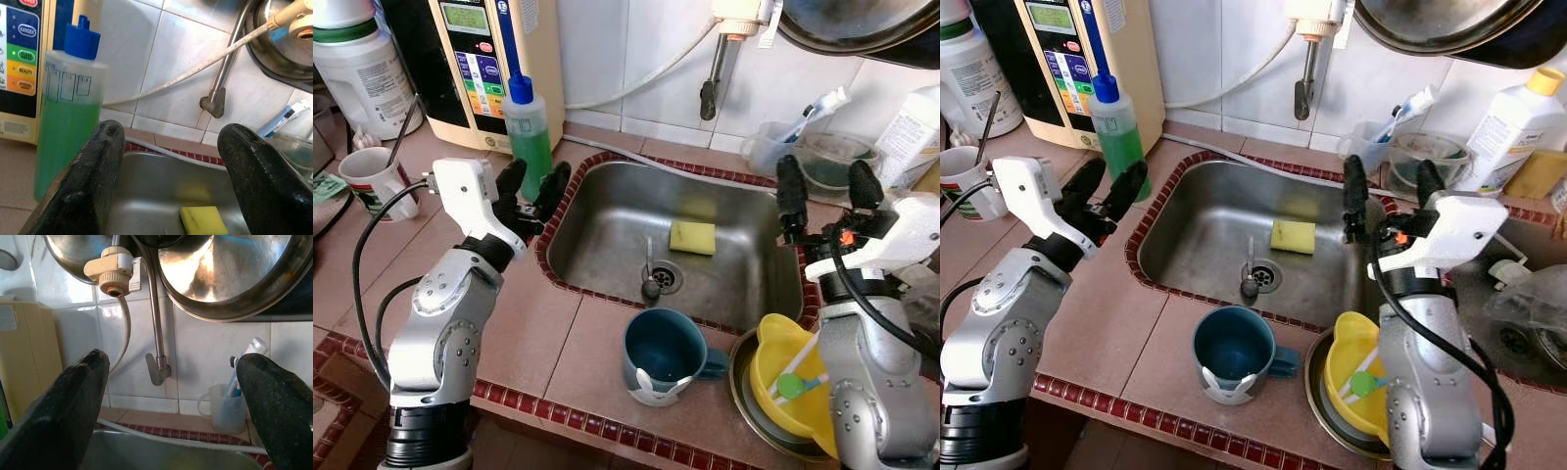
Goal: Kitchen organization
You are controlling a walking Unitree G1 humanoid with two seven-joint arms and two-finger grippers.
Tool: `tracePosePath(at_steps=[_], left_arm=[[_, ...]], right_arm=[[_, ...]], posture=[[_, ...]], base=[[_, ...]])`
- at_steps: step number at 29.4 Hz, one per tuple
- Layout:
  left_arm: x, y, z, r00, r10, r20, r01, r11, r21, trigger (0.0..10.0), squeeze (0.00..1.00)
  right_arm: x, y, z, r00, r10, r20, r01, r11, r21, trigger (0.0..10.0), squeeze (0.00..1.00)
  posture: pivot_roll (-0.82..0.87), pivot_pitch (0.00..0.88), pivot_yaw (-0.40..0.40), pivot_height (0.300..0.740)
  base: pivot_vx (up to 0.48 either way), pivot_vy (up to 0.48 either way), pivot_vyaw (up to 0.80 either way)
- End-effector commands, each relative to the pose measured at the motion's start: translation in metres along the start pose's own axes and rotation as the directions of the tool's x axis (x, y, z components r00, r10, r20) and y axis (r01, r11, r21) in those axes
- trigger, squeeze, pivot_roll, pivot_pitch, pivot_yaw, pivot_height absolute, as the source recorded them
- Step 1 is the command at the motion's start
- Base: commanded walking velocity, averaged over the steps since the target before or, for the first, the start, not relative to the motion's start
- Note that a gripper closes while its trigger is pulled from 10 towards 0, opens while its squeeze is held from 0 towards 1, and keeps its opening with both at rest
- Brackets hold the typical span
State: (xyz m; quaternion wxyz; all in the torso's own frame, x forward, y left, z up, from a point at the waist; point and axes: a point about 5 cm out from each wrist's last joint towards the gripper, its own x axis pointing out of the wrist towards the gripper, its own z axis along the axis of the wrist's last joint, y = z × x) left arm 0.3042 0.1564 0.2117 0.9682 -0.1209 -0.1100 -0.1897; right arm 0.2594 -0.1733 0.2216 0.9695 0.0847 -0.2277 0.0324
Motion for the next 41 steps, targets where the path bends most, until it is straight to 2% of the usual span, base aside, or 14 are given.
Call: tracePosePath(at_steps=[1, 16, 34, 41], left_arm=[[-0.0005, -0.0016, -0.0018, 1.0, 0.002, -0.013, -0.002, 1.0, 0.009, 10.0, 0.0], [-0.0002, -0.0019, -0.0035, 1.0, -0.003, -0.027, 0.003, 1.0, 0.018, 10.0, 0.0], [0.0021, -0.0039, -0.0038, 1.0, -0.007, -0.026, 0.008, 1.0, 0.016, 10.0, 0.0], [0.0027, -0.0064, -0.0033, 1.0, -0.023, -0.012, 0.023, 0.999, 0.034, 10.0, 0.0]], right_arm=[[-0.0014, 0.001, -0.0028, 1.0, 0.002, -0.008, -0.002, 1.0, -0.003, 10.0, 0.0], [-0.0006, 0.0006, -0.0051, 1.0, 0.002, -0.012, -0.002, 1.0, -0.005, 10.0, 0.0], [0.0, -0.0001, -0.0052, 1.0, 0.003, -0.012, -0.003, 1.0, -0.008, 10.0, 0.0], [0.0, -0.0001, -0.0059, 1.0, 0.014, -0.019, -0.015, 1.0, -0.013, 10.0, 0.0]], posture=[[0.01, 0.055, -0.029, 0.74], [0.01, 0.054, -0.029, 0.74], [0.01, 0.052, -0.03, 0.74], [0.01, 0.053, -0.035, 0.74]], base=[[0.0, 0.0, 0.0], [0.0, 0.0, 0.0], [-0.274, 0.0, 0.0], [0.0, 0.0, 0.0]])
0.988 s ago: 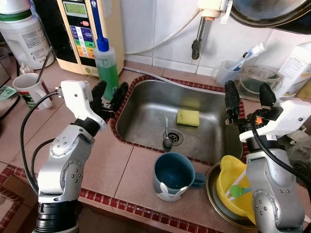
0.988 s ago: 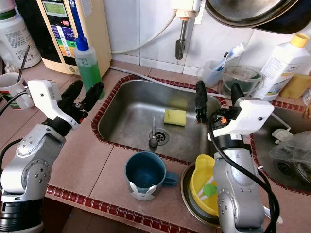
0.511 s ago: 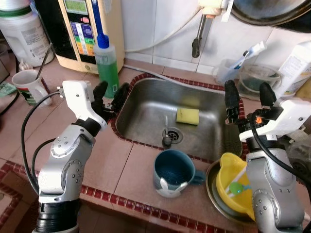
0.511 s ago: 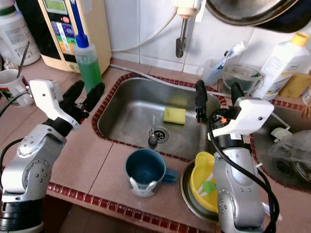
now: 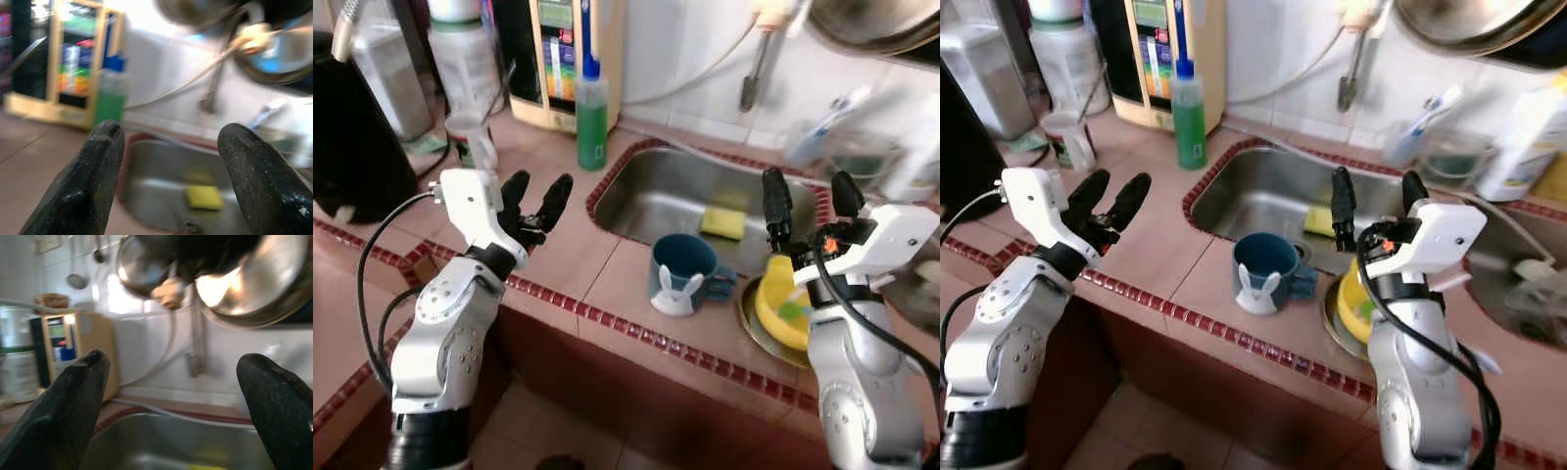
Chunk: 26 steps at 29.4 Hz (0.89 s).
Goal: Kitchen organization
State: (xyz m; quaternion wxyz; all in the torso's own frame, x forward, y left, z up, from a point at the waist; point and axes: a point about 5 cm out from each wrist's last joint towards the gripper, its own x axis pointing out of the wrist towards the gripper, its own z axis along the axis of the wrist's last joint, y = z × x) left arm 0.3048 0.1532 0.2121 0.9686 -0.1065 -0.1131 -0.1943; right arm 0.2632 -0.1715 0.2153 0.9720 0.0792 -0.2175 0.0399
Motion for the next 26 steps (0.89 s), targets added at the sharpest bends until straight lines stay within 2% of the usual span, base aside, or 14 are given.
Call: tracePosePath(at_steps=[1, 9, 14, 16, 19, 23, 26], left_arm=[[0.001, -0.005, -0.002, 1.0, -0.023, -0.01, 0.023, 1.0, 0.021, 10.0, 0.0], [0.001, -0.007, 0.001, 0.997, -0.073, -0.01, 0.074, 0.99, 0.12, 10.0, 0.0], [0.0, -0.011, -0.001, 0.991, -0.13, -0.041, 0.135, 0.976, 0.172, 10.0, 0.0], [-0.001, -0.013, -0.003, 0.985, -0.165, -0.058, 0.173, 0.965, 0.196, 10.0, 0.0], [-0.001, -0.015, -0.004, 0.982, -0.18, -0.059, 0.189, 0.96, 0.208, 10.0, 0.0], [-0.004, -0.027, -0.011, 0.956, -0.276, -0.104, 0.293, 0.925, 0.24, 10.0, 0.0], [-0.003, -0.032, -0.014, 0.95, -0.293, -0.106, 0.31, 0.926, 0.215, 10.0, 0.0]], right_arm=[[-0.001, -0.001, 0.001, 1.0, 0.003, 0.002, -0.003, 1.0, -0.008, 10.0, 0.0], [0.001, -0.005, 0.001, 0.998, 0.062, -0.022, -0.063, 0.997, -0.033, 10.0, 0.0], [-0.003, -0.009, -0.004, 0.984, 0.153, -0.086, -0.159, 0.985, -0.061, 10.0, 0.0], [-0.006, -0.011, -0.009, 0.969, 0.2, -0.142, -0.21, 0.976, -0.058, 10.0, 0.0], [-0.007, -0.012, -0.011, 0.962, 0.221, -0.161, -0.234, 0.97, -0.069, 10.0, 0.0], [-0.014, -0.016, -0.018, 0.912, 0.323, -0.251, -0.339, 0.941, -0.021, 10.0, 0.0], [-0.018, -0.02, -0.022, 0.89, 0.352, -0.292, -0.374, 0.927, -0.022, 10.0, 0.0]], posture=[[0.01, 0.053, -0.036, 0.74], [0.01, 0.054, -0.037, 0.74], [0.02, 0.055, -0.035, 0.74], [0.01, 0.054, -0.034, 0.74], [0.01, 0.054, -0.034, 0.74], [0.0, 0.053, -0.033, 0.74], [0.0, 0.054, -0.032, 0.74]], base=[[0.0, 0.0, 0.0], [0.0, 0.0, 0.0], [0.0, 0.0, 0.0], [0.0, 0.0, 0.0], [0.0, 0.0, 0.0], [0.0, 0.0, 0.0], [0.0, 0.0, 0.0]])
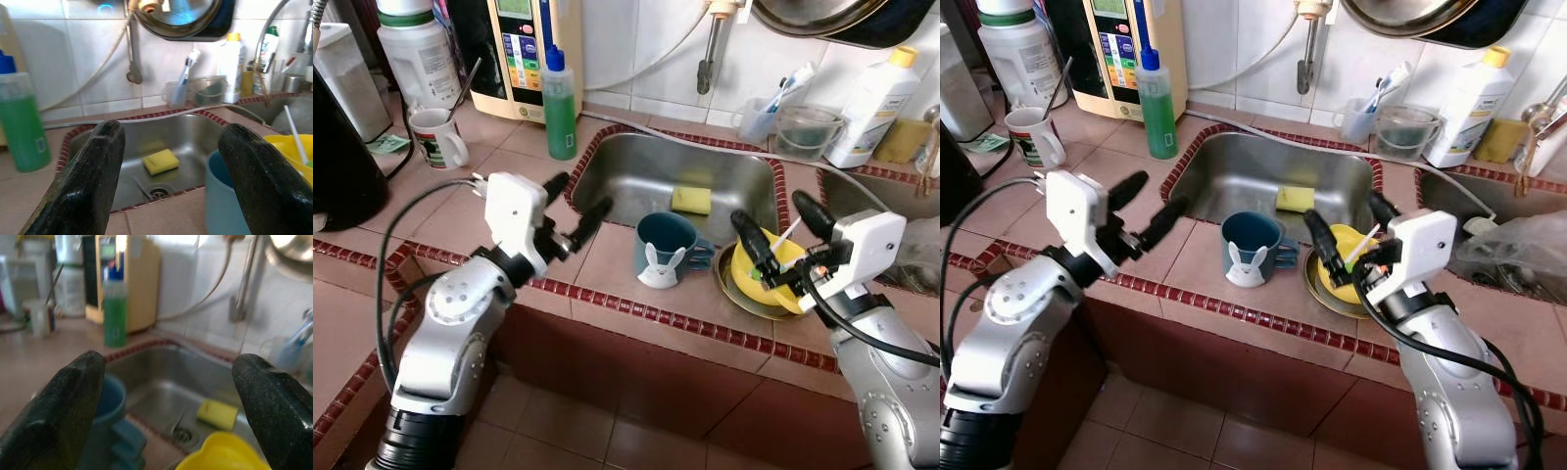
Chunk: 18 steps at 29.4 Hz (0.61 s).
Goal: Kitchen organization
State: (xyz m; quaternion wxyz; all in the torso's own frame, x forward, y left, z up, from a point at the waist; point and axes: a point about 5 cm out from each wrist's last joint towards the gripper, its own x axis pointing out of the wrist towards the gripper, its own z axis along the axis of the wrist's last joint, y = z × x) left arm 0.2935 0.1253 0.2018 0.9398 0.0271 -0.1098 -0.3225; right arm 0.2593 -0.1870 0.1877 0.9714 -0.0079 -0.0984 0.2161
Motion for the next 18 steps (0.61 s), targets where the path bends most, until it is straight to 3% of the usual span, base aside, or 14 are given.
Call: tracePosePath(at_steps=[1, 7, 18], left_arm=[[0.003, -0.006, 0.001, 0.999, -0.031, 0.008, 0.031, 1.0, 0.005, 10.0, 0.0], [0.008, -0.039, -0.003, 0.976, -0.218, 0.01, 0.218, 0.976, -0.031, 10.0, 0.0], [0.008, -0.066, -0.007, 0.94, -0.342, -0.003, 0.342, 0.939, -0.033, 10.0, 0.0]], right_arm=[[-0.002, -0.002, -0.005, 0.999, 0.028, -0.034, -0.027, 0.999, 0.018, 10.0, 0.0], [-0.009, -0.004, -0.015, 0.98, 0.156, -0.125, -0.149, 0.987, 0.067, 10.0, 0.0], [-0.017, -0.003, -0.022, 0.912, 0.351, -0.215, -0.331, 0.935, 0.126, 10.0, 0.0]], posture=[[-0.01, 0.052, -0.032, 0.74], [-0.01, 0.055, -0.036, 0.74], [-0.02, 0.067, -0.036, 0.74]], base=[[0.0, 0.0, 0.0], [0.0, 0.0, 0.0], [0.0, 0.0, 0.0]])
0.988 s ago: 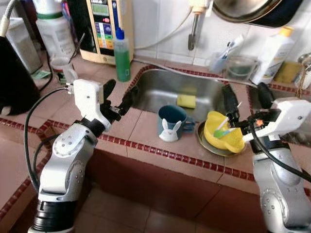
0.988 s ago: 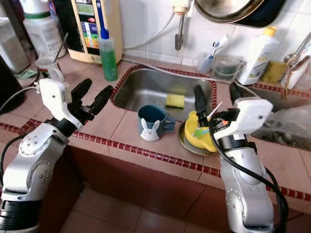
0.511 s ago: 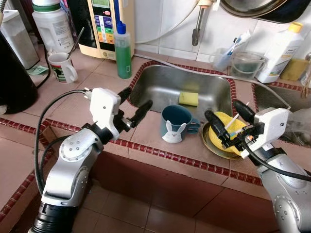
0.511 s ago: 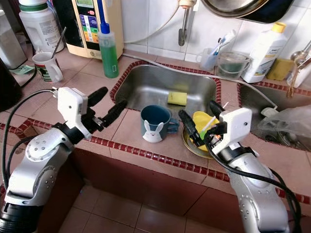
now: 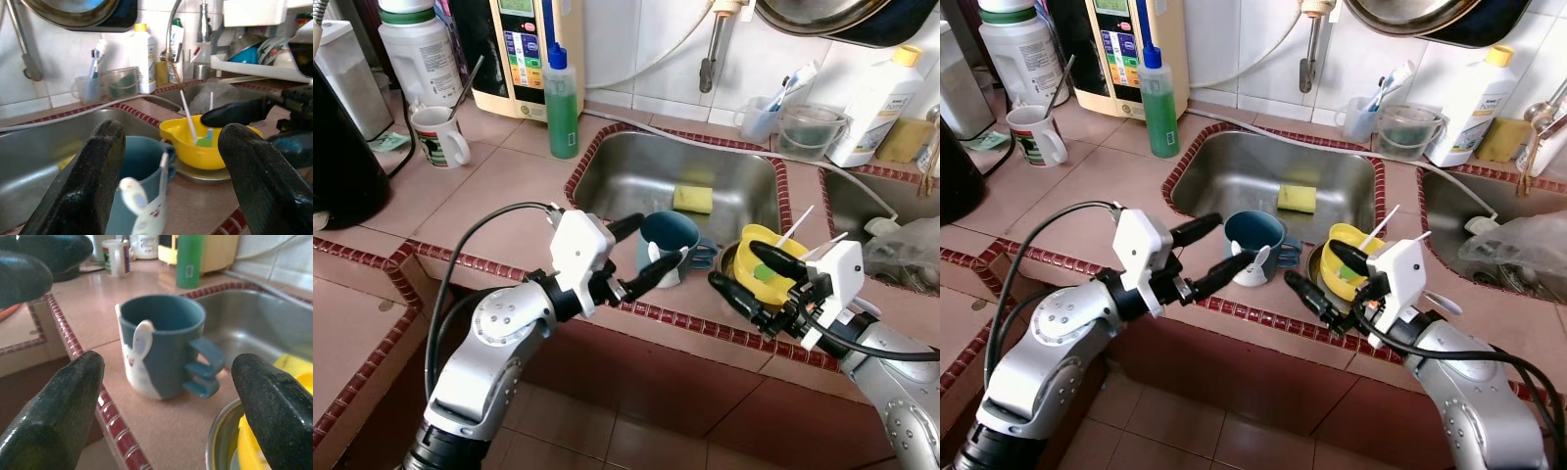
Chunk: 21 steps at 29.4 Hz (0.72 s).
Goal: Kitchen organization
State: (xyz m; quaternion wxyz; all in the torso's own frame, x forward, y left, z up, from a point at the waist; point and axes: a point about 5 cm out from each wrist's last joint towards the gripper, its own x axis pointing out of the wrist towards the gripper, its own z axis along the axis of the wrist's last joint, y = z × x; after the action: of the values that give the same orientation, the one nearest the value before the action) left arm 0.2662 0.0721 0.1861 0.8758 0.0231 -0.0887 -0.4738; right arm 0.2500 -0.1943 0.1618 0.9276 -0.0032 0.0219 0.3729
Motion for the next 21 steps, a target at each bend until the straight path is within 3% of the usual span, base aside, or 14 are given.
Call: tracePosePath(at_steps=[1, 5, 10, 21], left_arm=[[0.001, -0.006, 0.003, 1.0, -0.022, 0.002, 0.022, 1.0, 0.02, 10.0, 0.0], [0.002, -0.006, 0.003, 1.0, -0.01, 0.003, 0.01, 1.0, 0.021, 10.0, 0.0], [-0.001, 0.003, 0.004, 1.0, 0.018, -0.009, -0.017, 0.999, 0.048, 10.0, 0.0], [0.003, 0.028, 0.009, 0.997, 0.071, -0.029, -0.065, 0.985, 0.157, 10.0, 0.0]], right_arm=[[-0.002, -0.002, 0.001, 1.0, 0.023, -0.017, -0.023, 1.0, -0.005, 10.0, 0.0], [-0.005, -0.01, 0.003, 0.998, 0.038, -0.042, -0.039, 0.999, -0.028, 10.0, 0.0], [-0.003, -0.006, 0.007, 0.998, 0.064, -0.02, -0.065, 0.997, -0.031, 10.0, 0.0], [-0.003, 0.029, -0.001, 0.994, 0.109, 0.017, -0.11, 0.994, 0.021, 10.0, 0.0]], posture=[[-0.02, 0.067, -0.036, 0.74], [-0.01, 0.078, -0.043, 0.74], [-0.01, 0.084, -0.045, 0.74], [-0.01, 0.091, -0.034, 0.74]], base=[[0.0, 0.0, 0.0], [0.0, 0.0, 0.0], [0.0, 0.0, 0.0], [0.0, 0.0, 0.0]])
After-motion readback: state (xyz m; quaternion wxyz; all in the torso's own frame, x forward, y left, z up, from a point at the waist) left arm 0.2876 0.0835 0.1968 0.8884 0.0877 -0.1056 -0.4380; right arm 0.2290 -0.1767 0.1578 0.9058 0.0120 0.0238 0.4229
